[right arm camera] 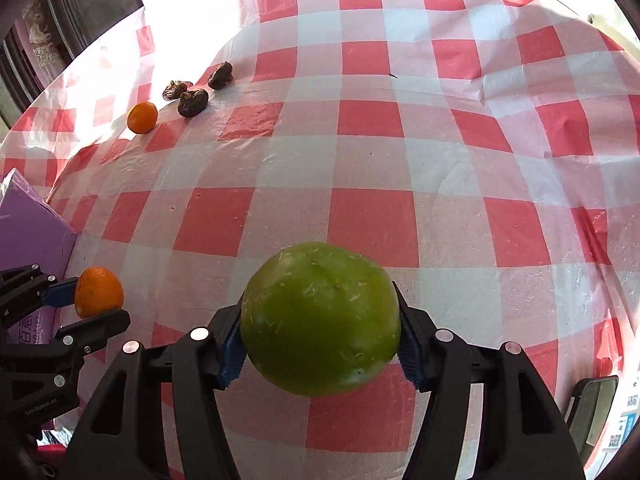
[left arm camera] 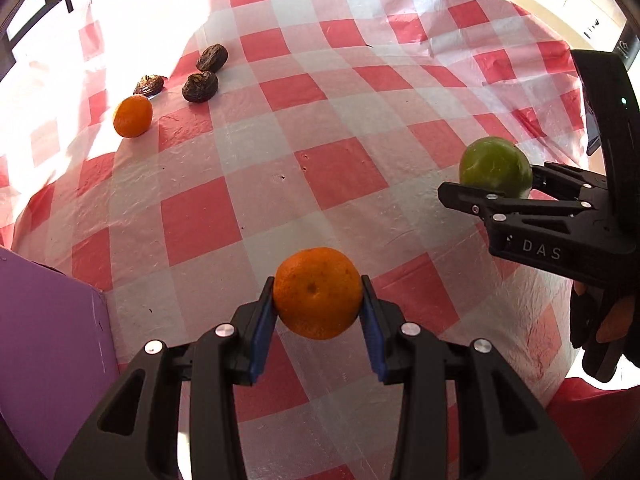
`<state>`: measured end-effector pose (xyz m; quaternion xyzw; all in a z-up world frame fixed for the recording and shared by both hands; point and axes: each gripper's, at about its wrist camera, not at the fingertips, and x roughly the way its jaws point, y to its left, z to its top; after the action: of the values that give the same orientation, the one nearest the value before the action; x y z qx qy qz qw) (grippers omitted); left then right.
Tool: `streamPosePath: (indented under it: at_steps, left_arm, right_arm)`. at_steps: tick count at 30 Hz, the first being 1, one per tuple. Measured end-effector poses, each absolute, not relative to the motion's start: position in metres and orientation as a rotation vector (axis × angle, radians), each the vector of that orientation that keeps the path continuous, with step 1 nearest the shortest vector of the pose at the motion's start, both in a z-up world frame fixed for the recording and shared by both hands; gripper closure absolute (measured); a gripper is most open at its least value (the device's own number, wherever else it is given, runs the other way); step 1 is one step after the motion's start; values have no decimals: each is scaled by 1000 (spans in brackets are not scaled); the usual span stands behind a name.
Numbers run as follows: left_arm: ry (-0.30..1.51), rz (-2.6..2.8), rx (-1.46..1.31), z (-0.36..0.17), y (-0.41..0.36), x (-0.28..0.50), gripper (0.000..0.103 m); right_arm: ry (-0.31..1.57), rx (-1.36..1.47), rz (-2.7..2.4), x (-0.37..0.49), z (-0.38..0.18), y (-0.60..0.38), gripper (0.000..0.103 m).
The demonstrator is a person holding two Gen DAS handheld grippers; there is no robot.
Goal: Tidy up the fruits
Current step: 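Carry the lime and orange toward the white box, then lower the lime into the box with the right gripper while the left releases the orange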
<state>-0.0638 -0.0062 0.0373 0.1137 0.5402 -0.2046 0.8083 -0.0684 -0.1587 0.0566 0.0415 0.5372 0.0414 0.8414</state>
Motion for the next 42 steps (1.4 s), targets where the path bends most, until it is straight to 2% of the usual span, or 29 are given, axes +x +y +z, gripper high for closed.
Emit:
streamPosePath:
  at_steps: [13,23,32,42]
  left_arm:
    - [988,-435,370,113,21,-87,63]
    - [895,-377,318,154,79,-105,63]
    - [899,-263,241,154,152,-115,63]
    - [1011,-85,119,125,240,-110,63]
  right_arm:
    - [1096,56,92,-110,102,-97,42]
    - [986,68,145,-117,153,-49,42]
    - [913,10,288,-117,183,22,42]
    - [856,-155,499,-132,205,98,42]
